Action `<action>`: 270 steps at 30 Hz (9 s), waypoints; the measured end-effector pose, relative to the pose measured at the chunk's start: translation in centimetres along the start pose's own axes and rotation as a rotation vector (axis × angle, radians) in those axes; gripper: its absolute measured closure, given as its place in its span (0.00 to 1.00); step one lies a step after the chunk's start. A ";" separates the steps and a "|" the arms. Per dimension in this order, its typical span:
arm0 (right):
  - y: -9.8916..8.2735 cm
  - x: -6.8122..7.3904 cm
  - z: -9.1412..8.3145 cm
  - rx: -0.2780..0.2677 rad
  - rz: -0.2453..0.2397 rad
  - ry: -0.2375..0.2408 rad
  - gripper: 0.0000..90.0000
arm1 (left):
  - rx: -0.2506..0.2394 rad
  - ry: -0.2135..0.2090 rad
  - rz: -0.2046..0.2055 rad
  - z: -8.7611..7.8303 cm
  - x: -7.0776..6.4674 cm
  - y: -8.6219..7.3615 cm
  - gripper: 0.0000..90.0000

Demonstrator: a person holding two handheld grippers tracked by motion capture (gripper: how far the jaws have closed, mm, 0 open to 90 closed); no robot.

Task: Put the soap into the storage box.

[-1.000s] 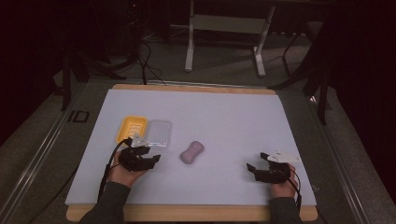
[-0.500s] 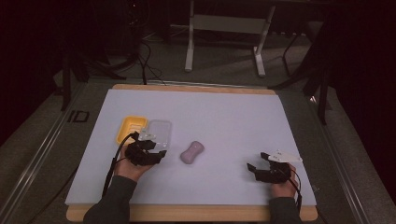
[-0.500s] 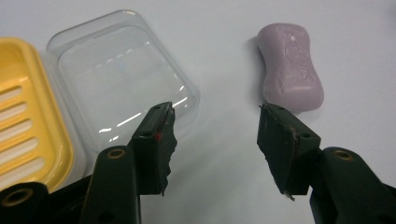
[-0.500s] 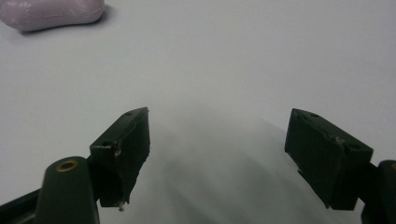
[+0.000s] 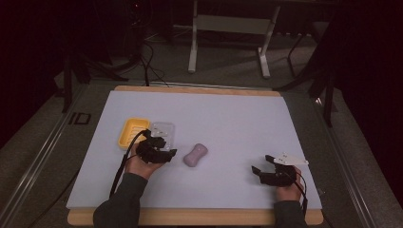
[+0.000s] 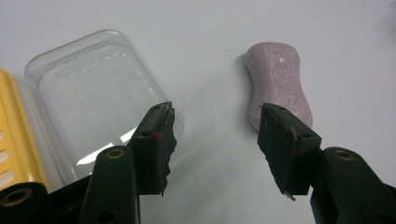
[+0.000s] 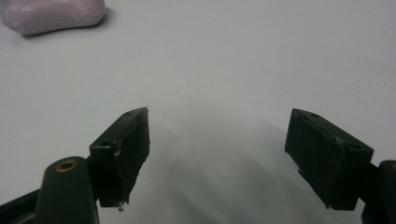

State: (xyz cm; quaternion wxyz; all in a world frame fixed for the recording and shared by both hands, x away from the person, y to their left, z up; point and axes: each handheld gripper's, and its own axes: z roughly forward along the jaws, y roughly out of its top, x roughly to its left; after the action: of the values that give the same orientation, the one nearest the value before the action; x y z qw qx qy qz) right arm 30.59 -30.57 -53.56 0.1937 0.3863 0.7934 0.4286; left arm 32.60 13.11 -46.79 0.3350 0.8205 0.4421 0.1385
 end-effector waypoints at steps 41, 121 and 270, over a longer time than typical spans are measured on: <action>0.0 -0.1 0.0 0.000 0.010 0.002 0.24 | 0.062 -0.034 0.052 2.8 -2.1 4.6 0.49; 0.0 -0.1 0.0 0.003 0.010 0.001 0.24 | 0.330 -0.048 0.097 9.5 -4.7 5.8 0.30; 0.0 -0.1 0.1 0.008 0.010 0.003 0.24 | 0.543 0.007 0.118 7.5 1.3 8.6 0.55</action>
State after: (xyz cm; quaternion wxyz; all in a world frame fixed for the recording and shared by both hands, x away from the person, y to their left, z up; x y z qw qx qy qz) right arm 30.71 -30.61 -53.57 0.1888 0.3904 0.7936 0.4268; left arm 42.71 7.60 -46.64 0.0927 0.9040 0.4157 0.0368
